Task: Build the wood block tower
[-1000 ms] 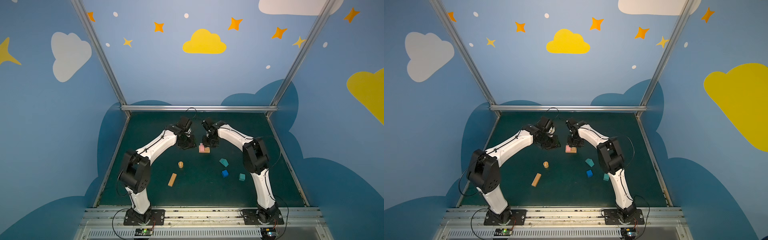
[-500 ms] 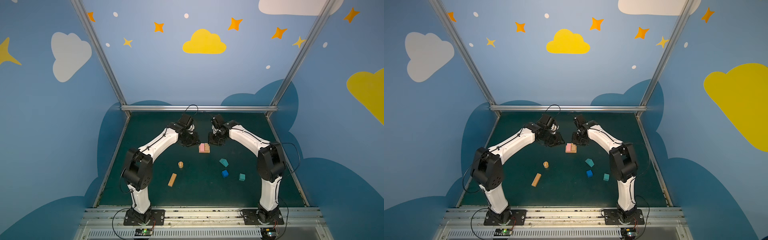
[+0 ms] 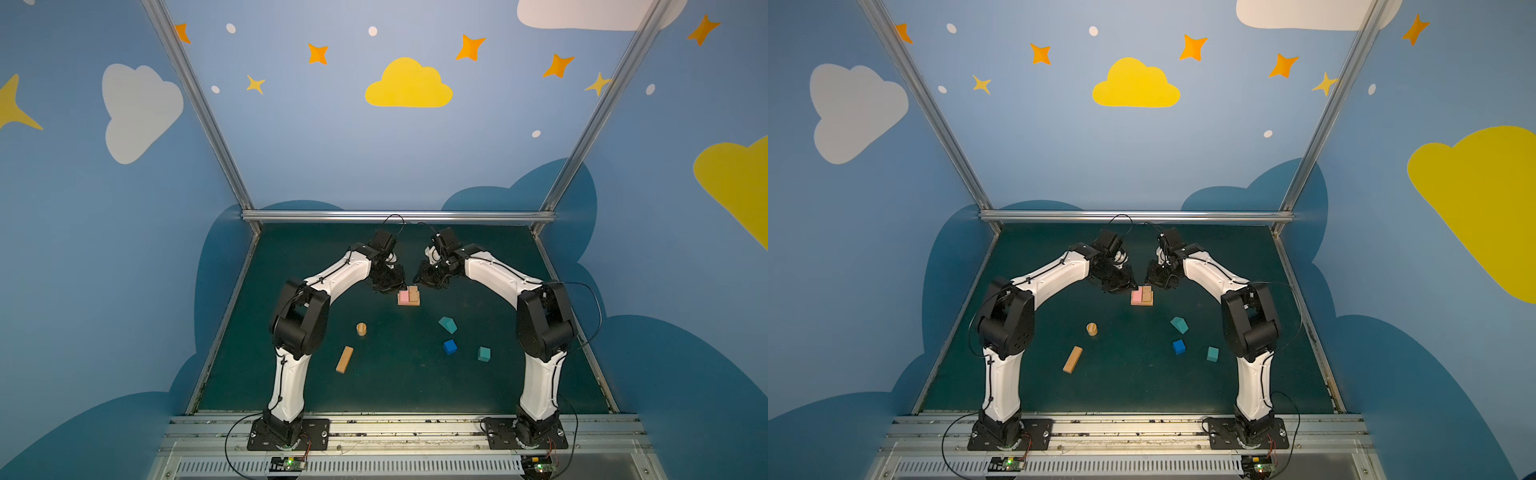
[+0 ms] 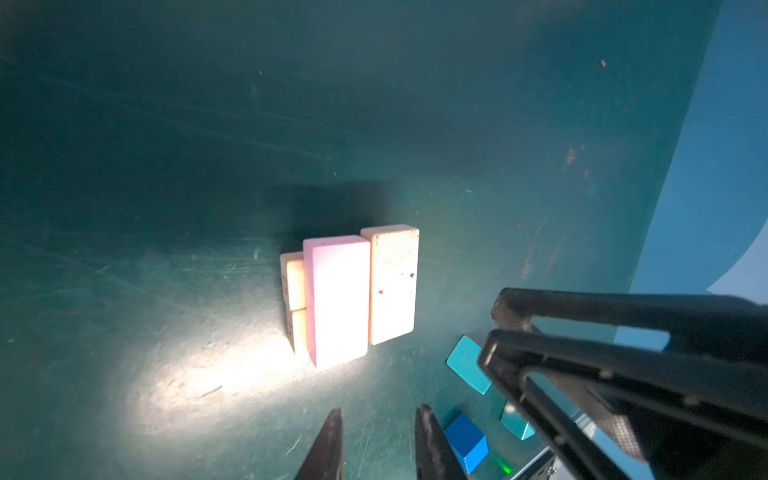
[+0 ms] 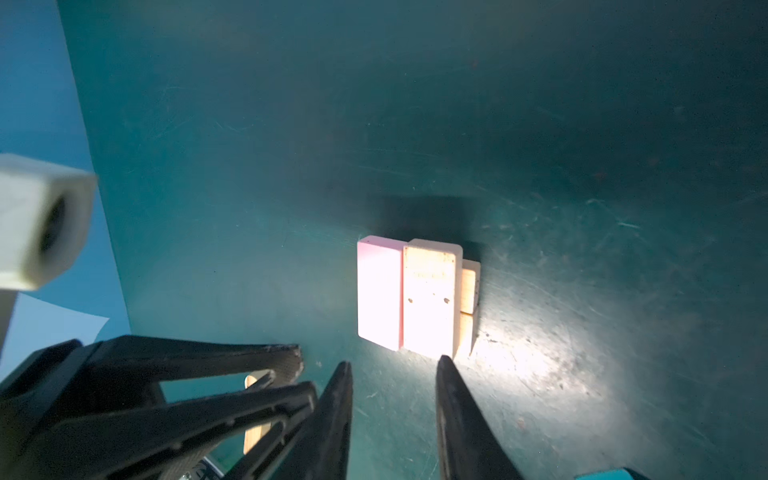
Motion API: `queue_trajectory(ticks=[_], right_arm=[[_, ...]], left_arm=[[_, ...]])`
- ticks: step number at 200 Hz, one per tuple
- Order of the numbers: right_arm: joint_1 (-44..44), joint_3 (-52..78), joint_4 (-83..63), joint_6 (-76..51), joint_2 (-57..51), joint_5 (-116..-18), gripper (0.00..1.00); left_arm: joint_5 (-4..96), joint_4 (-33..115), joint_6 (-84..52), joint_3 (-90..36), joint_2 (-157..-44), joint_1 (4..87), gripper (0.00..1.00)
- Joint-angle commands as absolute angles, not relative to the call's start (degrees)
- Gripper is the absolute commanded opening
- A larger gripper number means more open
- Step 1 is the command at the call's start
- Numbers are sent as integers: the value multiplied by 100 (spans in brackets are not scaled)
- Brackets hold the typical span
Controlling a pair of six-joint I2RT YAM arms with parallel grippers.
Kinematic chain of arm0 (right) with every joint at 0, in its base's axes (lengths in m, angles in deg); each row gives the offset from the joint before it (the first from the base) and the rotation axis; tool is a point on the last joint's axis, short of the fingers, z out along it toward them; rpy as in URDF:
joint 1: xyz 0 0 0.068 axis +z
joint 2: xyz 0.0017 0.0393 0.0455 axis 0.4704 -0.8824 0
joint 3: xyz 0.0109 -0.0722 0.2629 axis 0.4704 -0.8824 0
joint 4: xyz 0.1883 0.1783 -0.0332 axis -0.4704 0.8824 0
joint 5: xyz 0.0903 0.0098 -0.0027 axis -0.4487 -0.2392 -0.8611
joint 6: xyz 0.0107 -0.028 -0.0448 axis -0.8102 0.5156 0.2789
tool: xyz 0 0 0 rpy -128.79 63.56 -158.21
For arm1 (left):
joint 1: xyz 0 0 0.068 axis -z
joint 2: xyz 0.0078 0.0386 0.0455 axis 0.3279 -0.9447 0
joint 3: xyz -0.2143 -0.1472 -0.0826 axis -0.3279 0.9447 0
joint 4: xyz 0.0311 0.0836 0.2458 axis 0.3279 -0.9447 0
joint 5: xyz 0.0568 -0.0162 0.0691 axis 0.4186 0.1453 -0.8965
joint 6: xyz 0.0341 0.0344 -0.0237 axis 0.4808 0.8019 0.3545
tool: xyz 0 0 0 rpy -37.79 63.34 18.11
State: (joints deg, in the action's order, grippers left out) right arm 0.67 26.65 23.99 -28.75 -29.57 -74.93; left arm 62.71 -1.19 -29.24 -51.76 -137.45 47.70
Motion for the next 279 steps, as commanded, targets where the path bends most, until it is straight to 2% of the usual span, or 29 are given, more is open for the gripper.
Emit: queue_trajectory(ticks=[1, 279], right_arm=[[22, 2697, 2337, -2857, -3132, -7675, 32], [-8, 2485, 2196, -2936, -3496, -7949, 33]], left_arm=[[6281, -278, -2933, -5406, -13926, 4789, 30], [6009, -487, -2826, -5813, -14728, 4824, 27]])
